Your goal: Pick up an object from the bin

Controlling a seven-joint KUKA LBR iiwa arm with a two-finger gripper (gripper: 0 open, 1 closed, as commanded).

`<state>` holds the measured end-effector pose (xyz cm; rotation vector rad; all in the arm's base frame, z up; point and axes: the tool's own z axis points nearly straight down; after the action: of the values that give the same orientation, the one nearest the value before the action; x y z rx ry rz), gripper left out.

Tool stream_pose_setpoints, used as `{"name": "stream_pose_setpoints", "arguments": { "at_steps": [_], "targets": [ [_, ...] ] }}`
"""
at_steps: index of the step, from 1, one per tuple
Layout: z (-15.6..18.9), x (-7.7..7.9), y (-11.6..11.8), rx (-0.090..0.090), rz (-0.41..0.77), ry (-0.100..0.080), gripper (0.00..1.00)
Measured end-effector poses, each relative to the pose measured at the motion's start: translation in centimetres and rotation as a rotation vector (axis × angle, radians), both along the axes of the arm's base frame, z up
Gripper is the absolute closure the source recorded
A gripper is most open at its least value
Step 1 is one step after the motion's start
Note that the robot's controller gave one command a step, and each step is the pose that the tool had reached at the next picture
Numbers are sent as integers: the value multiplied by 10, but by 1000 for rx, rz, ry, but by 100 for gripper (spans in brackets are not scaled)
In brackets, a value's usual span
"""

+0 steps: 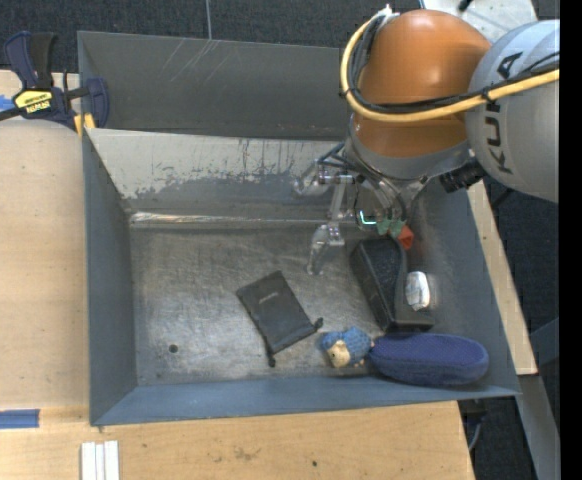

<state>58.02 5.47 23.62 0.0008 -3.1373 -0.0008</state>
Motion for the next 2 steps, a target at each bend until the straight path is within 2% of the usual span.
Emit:
{"name": "stream_pose_setpoints", "arguments": {
  "at_steps": [1, 2],
  "targets": [
    [-163, -58, -5, -1, 341, -16, 0],
    [-135, -67, -11, 0, 780, -10, 0]
  ]
}}
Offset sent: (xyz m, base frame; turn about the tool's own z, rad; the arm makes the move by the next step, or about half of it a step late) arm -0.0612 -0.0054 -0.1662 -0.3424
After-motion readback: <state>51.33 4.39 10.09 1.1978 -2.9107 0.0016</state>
